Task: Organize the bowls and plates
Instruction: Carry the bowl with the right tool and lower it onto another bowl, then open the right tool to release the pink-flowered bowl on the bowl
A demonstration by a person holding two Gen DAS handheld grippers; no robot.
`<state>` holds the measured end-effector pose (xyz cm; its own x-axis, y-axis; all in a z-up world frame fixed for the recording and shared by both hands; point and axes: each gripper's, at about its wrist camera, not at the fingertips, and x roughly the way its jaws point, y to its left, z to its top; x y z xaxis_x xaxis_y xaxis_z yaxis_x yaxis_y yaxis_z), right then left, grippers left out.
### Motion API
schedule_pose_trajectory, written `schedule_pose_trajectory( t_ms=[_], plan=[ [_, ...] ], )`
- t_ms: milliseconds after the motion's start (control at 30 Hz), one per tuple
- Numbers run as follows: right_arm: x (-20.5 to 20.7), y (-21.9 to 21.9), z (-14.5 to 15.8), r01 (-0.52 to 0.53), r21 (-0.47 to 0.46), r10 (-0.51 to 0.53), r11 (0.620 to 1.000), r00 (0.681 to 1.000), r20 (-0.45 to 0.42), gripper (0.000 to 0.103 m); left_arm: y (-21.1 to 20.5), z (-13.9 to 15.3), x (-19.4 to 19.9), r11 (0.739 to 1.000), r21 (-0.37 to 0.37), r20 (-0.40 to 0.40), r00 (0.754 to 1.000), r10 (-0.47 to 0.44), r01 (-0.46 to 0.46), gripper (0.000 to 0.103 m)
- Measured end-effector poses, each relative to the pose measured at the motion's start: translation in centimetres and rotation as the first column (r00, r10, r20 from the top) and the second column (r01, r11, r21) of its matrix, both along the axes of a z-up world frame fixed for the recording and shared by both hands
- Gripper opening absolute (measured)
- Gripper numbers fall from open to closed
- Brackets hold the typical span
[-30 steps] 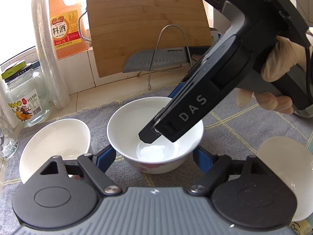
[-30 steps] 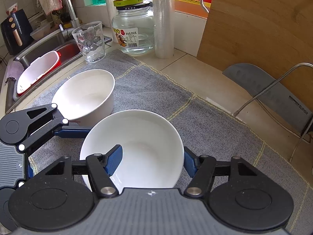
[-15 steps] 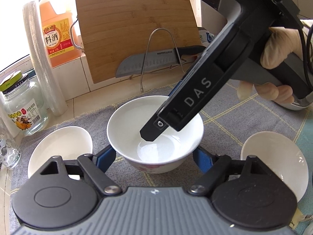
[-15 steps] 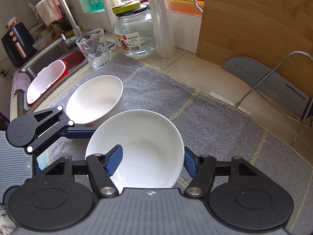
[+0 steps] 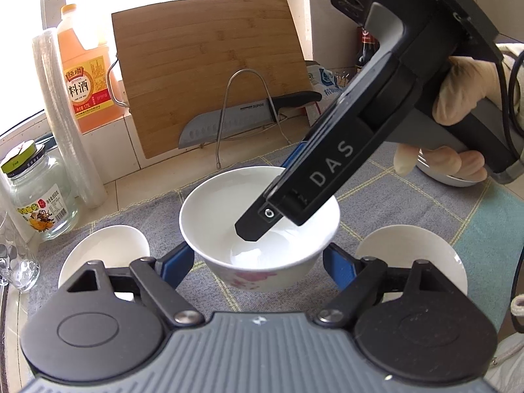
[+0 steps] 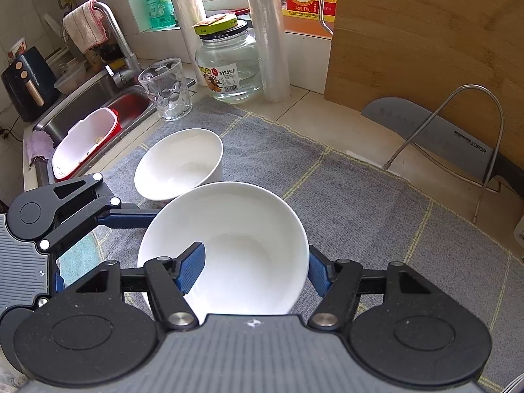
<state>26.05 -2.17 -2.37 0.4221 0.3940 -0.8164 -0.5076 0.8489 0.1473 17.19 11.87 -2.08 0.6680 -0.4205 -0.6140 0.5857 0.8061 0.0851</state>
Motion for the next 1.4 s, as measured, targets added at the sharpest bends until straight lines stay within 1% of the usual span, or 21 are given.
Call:
schedule_pose_trajectory(
  t_ms=[400, 800, 1100, 1400],
  plan=[
    [-4.6, -1.5, 1.5, 0.053, 0.001, -0.053, 0.999, 0.998, 0.015, 0.072, -1.3, 1.2, -3.6, 0.997, 0.003, 0.014, 0.997, -0.08, 0.08, 0.085],
    [-8.8, -3.7, 1.8, 0.133, 0.0, -0.133, 0.991, 0.991, 0.02, 0.073, -3.4, 1.4, -5.9, 0.988, -0.006, 0.002, 0.988, -0.155, 0.155, 0.085],
    [-10.6, -5.0, 1.4, 0.174, -0.004, -0.174, 0.985, 0.985, 0.011, 0.073, -4.7, 0.9, -6.9, 0.979, -0.012, -0.025, 0.979, -0.202, 0.202, 0.085],
    [-11.2, -5.4, 0.4, 0.192, -0.015, -0.192, 0.981, 0.981, -0.014, 0.073, -5.5, -0.3, -6.9, 0.975, -0.014, -0.069, 0.973, -0.221, 0.22, 0.085]
  ],
)
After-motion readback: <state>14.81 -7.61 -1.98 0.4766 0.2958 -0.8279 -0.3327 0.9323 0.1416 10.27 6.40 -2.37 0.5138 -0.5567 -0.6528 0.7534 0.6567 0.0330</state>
